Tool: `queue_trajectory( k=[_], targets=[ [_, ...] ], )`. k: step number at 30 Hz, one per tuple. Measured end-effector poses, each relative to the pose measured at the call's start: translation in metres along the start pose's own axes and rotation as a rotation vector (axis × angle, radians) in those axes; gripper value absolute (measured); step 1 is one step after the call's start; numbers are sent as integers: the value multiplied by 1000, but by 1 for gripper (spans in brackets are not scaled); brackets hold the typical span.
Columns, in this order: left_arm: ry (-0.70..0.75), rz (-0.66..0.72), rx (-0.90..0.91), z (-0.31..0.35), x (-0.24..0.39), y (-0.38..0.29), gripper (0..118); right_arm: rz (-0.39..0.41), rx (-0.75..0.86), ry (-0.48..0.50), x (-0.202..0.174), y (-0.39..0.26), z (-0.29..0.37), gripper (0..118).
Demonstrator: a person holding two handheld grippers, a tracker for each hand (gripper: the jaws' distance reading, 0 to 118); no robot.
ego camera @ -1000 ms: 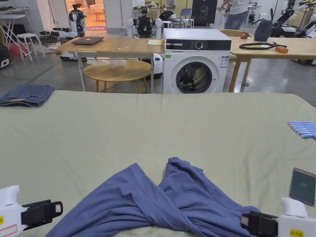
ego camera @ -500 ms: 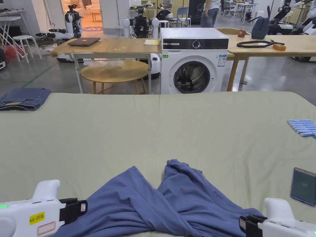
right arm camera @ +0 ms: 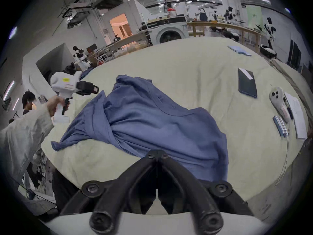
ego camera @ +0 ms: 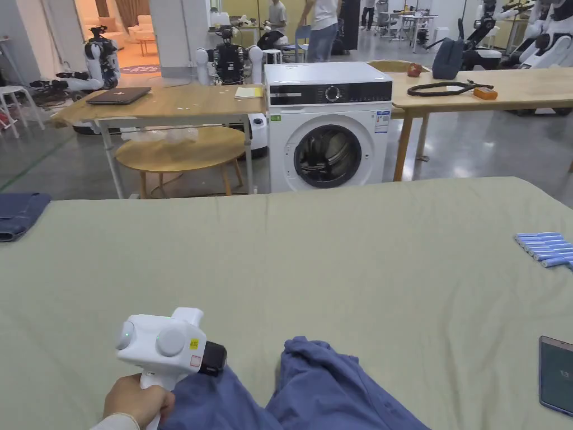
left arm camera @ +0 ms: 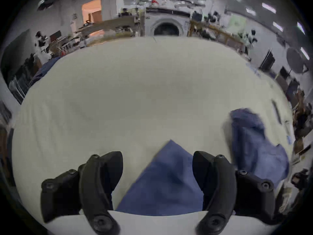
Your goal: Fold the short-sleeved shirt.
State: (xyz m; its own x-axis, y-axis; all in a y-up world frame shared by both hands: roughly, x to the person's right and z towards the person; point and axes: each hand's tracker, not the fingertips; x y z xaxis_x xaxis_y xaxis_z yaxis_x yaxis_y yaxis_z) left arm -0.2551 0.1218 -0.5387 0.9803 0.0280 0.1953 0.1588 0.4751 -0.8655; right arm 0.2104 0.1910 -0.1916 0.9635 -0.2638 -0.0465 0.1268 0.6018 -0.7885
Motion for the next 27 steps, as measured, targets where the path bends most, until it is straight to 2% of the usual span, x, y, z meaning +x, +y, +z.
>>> queue_trajectory(
  k=[3,4,5,6,7,8,10,12,13,14,15,16,17,19,21,22,23,24,25,26,27],
  targets=[
    [11,-5,-92,-18,3,-12,87,-24,-9,-21,8,-3,6,0],
    [24,-5,-20,-5,5,-14,85,-28,-9,-26,11,-4,9,0],
    [32,15,-24,2,8,-11,78,-34,0,-43,15,-5,14,0],
    [31,14,-41,9,12,-13,52,-50,14,-70,23,-5,16,0],
    [95,-40,-50,17,13,-15,13,-84,16,-99,31,-5,18,0],
    [51,-60,-31,20,12,-19,0,-120,14,-102,38,-5,19,0],
    [-63,-16,-72,15,9,-29,0,-173,17,-107,52,-2,17,0],
    [-35,15,-57,21,6,-39,0,-188,3,-147,59,0,15,0],
    [-36,28,-45,24,4,-41,0,-193,7,-166,63,1,14,9],
    [-35,31,-42,26,3,-43,0,-216,8,-208,72,3,10,35],
    [-31,29,-43,35,9,-46,0,-242,6,-225,77,4,8,85],
    [-27,24,-42,41,9,-49,0,-281,-8,-213,84,4,3,114],
    [-25,17,-36,45,10,-51,0,-322,-38,-206,89,2,-1,118],
    [-26,14,-29,45,5,-50,0,-358,-71,-180,95,-7,-17,118],
    [-32,31,-14,52,2,-53,0,-352,-156,-171,95,-21,-34,114],
    [-34,44,-7,57,0,-55,0,-347,-180,-164,92,-23,-38,101],
    [-36,55,0,70,0,-57,0,-337,-194,-144,90,-29,-46,66],
    [-40,66,4,75,-2,-59,0,-333,-190,-154,88,-33,-50,16],
    [-46,70,6,80,-3,-61,0,-237,-177,-304,81,-33,-49,2],
    [-46,73,14,87,-4,-64,0,-207,-114,-262,76,-31,-42,2],
    [-47,77,28,88,-8,-63,0,-271,-127,-211,75,-27,-38,2]
  ],
)
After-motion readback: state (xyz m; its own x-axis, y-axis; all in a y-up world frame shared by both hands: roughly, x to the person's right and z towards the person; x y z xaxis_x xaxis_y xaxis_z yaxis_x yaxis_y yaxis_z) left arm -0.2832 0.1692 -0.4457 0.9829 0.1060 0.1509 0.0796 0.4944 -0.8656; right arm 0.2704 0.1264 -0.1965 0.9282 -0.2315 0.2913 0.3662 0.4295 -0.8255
